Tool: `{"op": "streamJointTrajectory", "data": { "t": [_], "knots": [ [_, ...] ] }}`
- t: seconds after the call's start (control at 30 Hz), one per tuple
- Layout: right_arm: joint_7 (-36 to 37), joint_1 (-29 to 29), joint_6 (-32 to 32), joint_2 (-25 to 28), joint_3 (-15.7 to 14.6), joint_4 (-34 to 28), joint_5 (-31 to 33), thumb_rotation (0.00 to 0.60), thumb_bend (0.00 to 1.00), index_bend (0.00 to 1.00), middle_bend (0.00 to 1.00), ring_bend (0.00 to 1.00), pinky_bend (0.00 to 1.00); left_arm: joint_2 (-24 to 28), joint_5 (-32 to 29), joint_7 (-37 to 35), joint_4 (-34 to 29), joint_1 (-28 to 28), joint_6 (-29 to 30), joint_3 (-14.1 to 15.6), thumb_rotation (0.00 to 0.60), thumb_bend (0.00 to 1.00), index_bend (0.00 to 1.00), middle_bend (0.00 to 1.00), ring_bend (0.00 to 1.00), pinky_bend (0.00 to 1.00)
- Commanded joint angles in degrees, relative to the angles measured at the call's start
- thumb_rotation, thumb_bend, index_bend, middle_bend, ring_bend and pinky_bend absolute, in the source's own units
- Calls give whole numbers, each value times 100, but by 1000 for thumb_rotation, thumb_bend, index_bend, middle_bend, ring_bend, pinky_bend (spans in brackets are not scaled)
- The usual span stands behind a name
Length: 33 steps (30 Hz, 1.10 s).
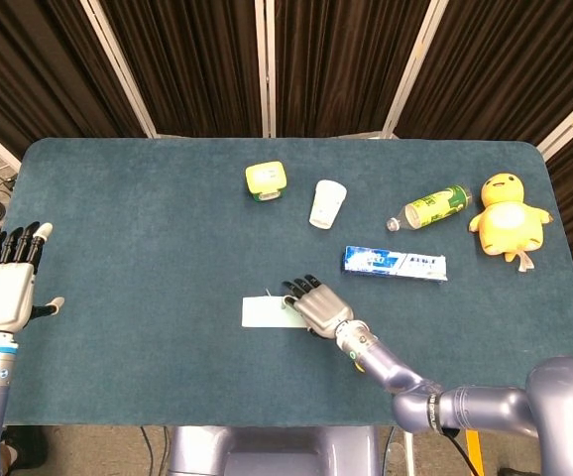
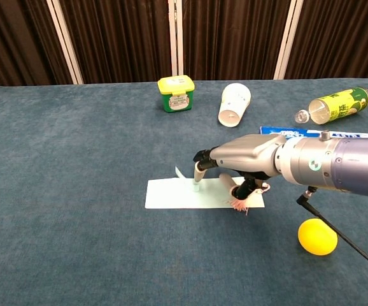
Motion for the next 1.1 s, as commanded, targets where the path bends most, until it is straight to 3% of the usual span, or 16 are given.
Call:
{"op": "streamJointTrajectory", "data": {
  "t": [0.03, 0.87, 1.1],
  "knots": [
    [-36, 25, 20, -14, -26, -33, -2, 600, 831, 236, 0, 0, 0, 3, 5, -7, 2, 5, -7, -8, 600, 0, 0, 0, 0, 0],
    [-497, 160, 343, -296, -391, -215, -480, 600, 832, 236, 0, 0, 0, 45, 74, -43, -44, 78, -69, -88, 600, 0, 0, 0, 0, 0],
    [-646, 156, 546, -328, -368, -161, -628, 600, 831, 236, 0, 0, 0, 58, 88, -62, -55, 96, -85, -101, 600, 0, 0, 0, 0, 0]
  ]
}}
